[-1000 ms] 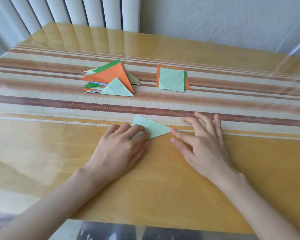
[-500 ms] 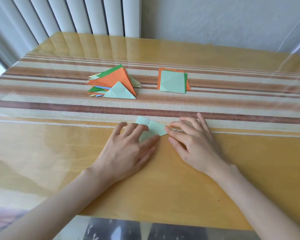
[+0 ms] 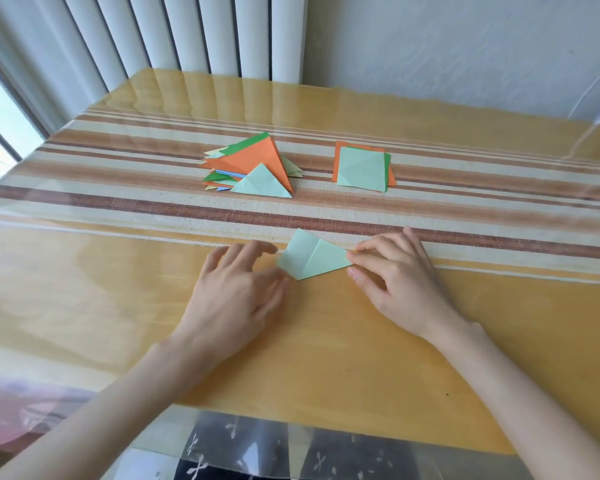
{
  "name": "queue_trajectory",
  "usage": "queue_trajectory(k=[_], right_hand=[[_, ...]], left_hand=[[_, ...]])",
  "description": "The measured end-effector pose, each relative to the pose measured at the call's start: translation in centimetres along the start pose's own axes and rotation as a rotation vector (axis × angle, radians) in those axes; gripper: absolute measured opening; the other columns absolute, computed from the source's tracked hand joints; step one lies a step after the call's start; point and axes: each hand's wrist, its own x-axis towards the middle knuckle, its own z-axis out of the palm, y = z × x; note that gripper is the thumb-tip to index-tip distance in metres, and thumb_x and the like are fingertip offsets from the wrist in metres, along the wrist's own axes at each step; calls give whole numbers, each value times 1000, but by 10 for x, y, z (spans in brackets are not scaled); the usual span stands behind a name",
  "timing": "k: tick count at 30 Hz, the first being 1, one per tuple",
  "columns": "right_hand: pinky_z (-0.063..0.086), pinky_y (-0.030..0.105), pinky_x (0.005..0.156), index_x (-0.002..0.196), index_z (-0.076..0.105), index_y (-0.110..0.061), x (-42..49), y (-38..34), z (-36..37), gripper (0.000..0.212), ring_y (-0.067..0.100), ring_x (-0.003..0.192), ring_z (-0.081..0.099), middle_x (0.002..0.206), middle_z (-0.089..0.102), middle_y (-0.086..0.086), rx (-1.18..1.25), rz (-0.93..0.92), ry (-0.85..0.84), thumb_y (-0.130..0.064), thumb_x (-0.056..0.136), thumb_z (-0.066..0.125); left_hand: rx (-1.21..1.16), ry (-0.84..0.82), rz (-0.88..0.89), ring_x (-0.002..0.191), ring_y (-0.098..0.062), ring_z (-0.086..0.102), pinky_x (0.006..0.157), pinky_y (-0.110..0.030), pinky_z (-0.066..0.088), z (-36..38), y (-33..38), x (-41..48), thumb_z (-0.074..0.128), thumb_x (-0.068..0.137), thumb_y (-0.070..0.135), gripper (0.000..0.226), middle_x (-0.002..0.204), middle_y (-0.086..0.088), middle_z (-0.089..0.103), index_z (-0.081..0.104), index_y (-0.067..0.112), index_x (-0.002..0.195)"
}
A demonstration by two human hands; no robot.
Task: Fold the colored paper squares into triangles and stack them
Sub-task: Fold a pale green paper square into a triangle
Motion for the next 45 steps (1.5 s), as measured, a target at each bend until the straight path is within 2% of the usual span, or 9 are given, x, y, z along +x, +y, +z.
queue_trajectory(k=[5, 11, 17, 26, 30, 34, 37, 41, 45], right_hand=[[31, 31, 96, 92, 64, -16, 38, -13, -5, 23, 19, 96, 45, 90, 54, -5, -2, 110, -114, -38, 92, 58], [30, 31, 96, 122, 53, -19, 33, -27, -1, 37, 21, 113, 43, 116, 56, -1, -37, 215, -172, -44, 95, 50], [39, 33, 86, 133, 44, -18, 28, -34, -10, 44, 21, 97, 54, 84, 49, -6, 97, 277, -191, -38, 95, 54], [26, 20, 104, 147, 33, -22, 31, -31, 0, 64, 9, 122, 31, 132, 46, -9, 360, 93, -164, -20, 91, 63], [39, 24, 87, 120, 63, -17, 37, -29, 6, 32, 12, 96, 51, 98, 61, -5, 419, 103, -55, -14, 89, 66], [44, 17, 65, 88, 72, -15, 40, -29, 6, 7, 3, 70, 58, 75, 66, -7, 610, 338, 35, -12, 89, 66], [45, 22, 63, 86, 70, -15, 33, -31, 8, 6, 8, 67, 58, 68, 61, -12, 529, 420, 77, -11, 88, 66], [43, 31, 74, 92, 70, -12, 23, -31, 8, 6, 15, 81, 49, 78, 61, -8, 267, 223, 71, -12, 88, 66], [30, 12, 92, 115, 67, -20, 43, -26, 4, 26, 8, 105, 41, 105, 56, -7, 422, 85, -231, -23, 89, 66]], left_hand=[[-40, -16, -401, 118, -27, 39, 98, -39, 24, 16, 15, 18, 25, 73, 80, 79, 122, -4, 50, 60, 20, 111], [-88, 12, -397, 119, -26, 38, 101, -41, 20, 31, 23, 18, 32, 72, 75, 71, 124, -3, 48, 57, 22, 114], [-242, -12, -300, 122, -23, 36, 102, -37, 17, 26, 16, 28, 66, 86, 38, 39, 122, 3, 50, 57, 26, 122], [-324, 9, -173, 88, -19, 47, 88, -34, 27, 25, 6, 31, 58, 81, 32, 30, 90, 15, 51, 65, 24, 109], [-384, 25, -179, 89, -16, 54, 89, -33, 28, 22, 7, 30, 49, 83, 41, 38, 87, 13, 59, 63, 24, 113], [-644, 40, -248, 98, 5, 56, 93, -28, 36, 12, 11, 30, 68, 87, 30, 40, 94, 16, 62, 53, 24, 124], [-368, 58, -262, 100, -16, 56, 89, -34, 36, 17, 10, 30, 72, 76, 46, 53, 102, 8, 60, 56, 22, 121], [-14, 141, -192, 81, -30, 56, 79, -38, 33, 23, 13, 25, 85, 64, 40, 38, 86, -2, 55, 62, 18, 86], [13, 150, -144, 73, -27, 57, 71, -41, 42, 23, 14, 22, 83, 67, 42, 31, 77, 2, 55, 62, 20, 72]])
